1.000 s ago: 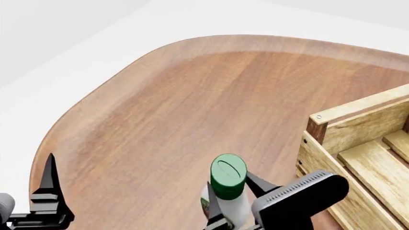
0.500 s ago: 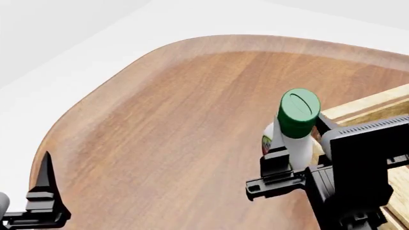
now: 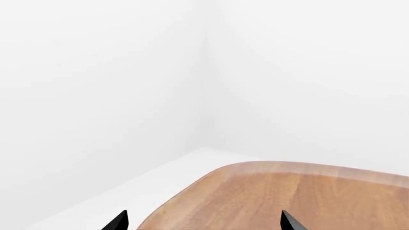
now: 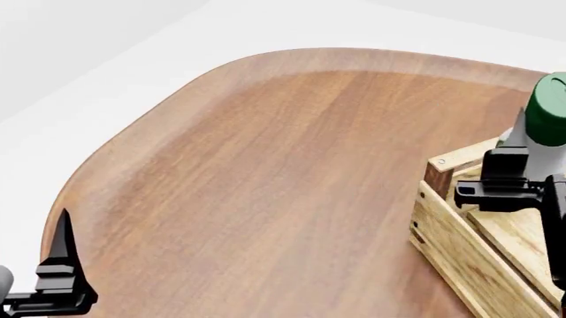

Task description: Pick up the salad dressing and put it in the tray.

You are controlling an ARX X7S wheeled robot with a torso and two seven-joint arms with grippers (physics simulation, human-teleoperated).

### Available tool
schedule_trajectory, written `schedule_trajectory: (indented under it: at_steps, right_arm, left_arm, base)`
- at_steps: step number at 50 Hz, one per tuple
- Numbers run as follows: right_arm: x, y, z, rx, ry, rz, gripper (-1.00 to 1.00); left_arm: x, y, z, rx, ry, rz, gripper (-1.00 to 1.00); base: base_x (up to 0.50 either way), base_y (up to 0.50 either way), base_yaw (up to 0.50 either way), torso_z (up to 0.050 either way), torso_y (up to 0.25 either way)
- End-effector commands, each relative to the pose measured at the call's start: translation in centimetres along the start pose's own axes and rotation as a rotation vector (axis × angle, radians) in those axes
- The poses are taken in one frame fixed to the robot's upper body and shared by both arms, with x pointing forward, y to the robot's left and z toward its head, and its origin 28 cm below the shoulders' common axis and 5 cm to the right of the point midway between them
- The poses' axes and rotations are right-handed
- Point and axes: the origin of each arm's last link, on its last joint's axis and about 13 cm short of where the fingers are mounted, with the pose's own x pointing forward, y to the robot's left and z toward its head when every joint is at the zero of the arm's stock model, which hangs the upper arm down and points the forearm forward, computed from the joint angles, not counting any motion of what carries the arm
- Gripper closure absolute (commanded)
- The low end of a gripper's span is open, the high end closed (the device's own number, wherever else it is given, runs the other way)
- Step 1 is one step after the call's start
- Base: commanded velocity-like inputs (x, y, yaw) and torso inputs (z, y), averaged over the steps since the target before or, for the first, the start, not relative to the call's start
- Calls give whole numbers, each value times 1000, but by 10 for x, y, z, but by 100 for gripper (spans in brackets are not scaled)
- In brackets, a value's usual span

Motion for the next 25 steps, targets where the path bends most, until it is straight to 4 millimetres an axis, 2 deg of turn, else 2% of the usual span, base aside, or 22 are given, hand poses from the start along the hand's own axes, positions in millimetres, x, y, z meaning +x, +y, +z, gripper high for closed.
schedule_trajectory:
  at_steps: [1, 14, 25]
  right_arm:
    - [15, -23, -7, -14, 29, -170, 100]
    - [21, -34, -13, 7, 62, -258, 100]
    - [33, -46, -30, 2, 119, -361, 100]
  left_arm:
    - [-1, 0, -1, -1, 2, 2, -100]
    - [0, 1, -1, -1, 4, 7, -100]
    - [0, 1, -2, 1, 3, 6, -100]
  base:
    - [0, 0, 0, 0, 10]
    - [0, 0, 0, 0, 0]
    - [0, 0, 0, 0, 1]
